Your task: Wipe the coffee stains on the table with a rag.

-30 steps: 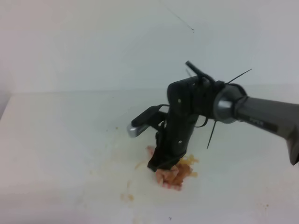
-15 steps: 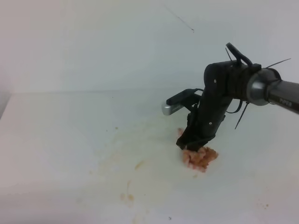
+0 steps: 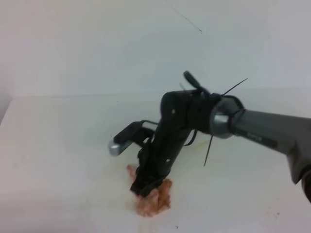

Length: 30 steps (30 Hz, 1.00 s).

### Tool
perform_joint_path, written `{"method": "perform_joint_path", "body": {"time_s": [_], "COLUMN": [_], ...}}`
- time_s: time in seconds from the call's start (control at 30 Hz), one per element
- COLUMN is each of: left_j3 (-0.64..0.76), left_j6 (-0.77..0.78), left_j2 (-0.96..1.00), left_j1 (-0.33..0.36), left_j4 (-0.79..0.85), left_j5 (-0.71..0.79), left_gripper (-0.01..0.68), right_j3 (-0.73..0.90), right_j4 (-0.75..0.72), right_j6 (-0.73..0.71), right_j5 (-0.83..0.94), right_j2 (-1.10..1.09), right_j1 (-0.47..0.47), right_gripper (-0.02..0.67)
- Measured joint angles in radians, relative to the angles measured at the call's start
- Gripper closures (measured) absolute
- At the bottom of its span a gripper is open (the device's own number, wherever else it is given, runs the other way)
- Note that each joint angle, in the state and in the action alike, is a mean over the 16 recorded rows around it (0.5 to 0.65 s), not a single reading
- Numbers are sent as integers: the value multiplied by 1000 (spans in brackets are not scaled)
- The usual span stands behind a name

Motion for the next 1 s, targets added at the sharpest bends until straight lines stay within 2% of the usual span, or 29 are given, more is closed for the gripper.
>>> {"method": "perform_joint_path", "body": {"time_s": [0.23,0.47,0.73,1.0], "left_j3": [0,2,2,2], "left_j6": [0,0,0,0], "left_j2": [0,-2,0,7], "left_j1": [0,0,0,0], "left_j4": [0,0,0,0], "left_j5": [0,0,0,0], "left_gripper": [672,672,672,672], "right_j3": [-3,-54,-148,-188], "right_j4": [-4,-38,-119,-203], "right_j6": [-1,50,151,222], "right_j5": [-38,-73,-64,2], "right_j2": [9,52,109,119], "right_j1": [80,84,17,-115], "right_gripper": [649,649,649,648]}}
